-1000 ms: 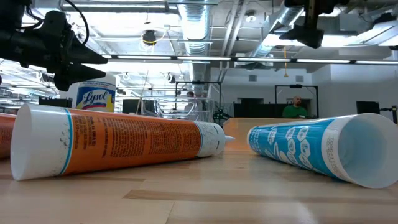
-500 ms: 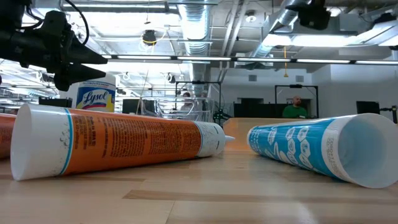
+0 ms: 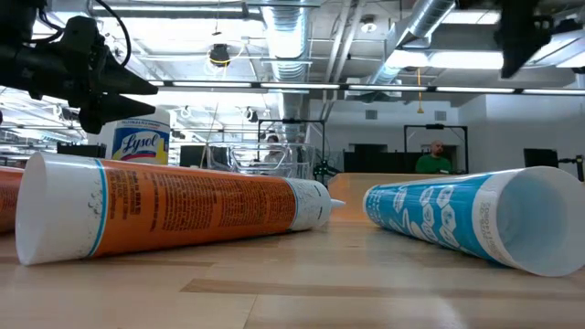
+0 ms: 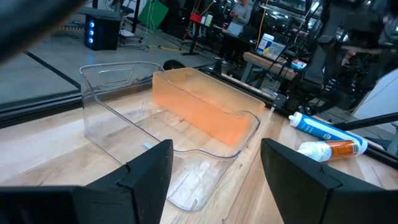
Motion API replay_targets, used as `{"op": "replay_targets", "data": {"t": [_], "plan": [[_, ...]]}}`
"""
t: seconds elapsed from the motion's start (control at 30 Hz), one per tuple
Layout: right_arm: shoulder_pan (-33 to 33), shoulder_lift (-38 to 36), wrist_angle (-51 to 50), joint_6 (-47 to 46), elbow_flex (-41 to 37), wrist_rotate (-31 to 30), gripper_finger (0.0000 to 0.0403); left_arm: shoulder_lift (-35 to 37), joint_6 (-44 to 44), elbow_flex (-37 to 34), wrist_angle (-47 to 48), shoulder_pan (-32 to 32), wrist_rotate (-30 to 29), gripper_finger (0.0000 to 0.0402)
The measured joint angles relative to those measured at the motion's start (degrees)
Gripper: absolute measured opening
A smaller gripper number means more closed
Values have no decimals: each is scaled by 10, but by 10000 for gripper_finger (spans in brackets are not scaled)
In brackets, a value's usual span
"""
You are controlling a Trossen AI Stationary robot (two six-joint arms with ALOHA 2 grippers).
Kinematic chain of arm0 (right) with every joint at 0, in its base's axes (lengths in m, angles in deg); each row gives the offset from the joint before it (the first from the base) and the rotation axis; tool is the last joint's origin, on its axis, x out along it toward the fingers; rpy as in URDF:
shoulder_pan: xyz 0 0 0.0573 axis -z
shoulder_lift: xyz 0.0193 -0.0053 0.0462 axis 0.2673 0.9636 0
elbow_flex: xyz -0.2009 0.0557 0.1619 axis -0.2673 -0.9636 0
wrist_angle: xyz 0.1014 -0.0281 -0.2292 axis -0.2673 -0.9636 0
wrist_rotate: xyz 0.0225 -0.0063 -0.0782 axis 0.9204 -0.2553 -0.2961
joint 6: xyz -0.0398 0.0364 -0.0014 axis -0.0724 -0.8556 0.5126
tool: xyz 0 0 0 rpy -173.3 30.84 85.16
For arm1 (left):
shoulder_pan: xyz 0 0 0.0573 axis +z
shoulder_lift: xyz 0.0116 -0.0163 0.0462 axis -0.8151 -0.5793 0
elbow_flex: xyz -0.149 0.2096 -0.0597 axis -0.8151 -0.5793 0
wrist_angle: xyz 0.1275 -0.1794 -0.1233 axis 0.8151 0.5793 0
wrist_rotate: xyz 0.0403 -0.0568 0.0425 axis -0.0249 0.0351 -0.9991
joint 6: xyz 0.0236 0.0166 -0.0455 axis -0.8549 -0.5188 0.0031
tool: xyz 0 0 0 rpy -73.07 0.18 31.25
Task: Pick & place silicon tubes, Sealant and Lysol wipes
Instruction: Put the right orange sealant into the orange bin
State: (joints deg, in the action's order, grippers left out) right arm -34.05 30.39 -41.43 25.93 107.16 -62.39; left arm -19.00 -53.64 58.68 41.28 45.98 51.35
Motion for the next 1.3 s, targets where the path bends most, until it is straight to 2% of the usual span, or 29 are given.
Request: {"op": "replay_targets", "data": {"t": [0.47,0.77,1.3], "plan": [[-36,143,-37,45,0,9,377,0,0,0,3,0,13,236],[-41,183,-11,39,0,19,377,0,1,0,4,0,29,236],[-119,167,-3,-168,0,19,377,0,3,0,4,0,36,236]]}}
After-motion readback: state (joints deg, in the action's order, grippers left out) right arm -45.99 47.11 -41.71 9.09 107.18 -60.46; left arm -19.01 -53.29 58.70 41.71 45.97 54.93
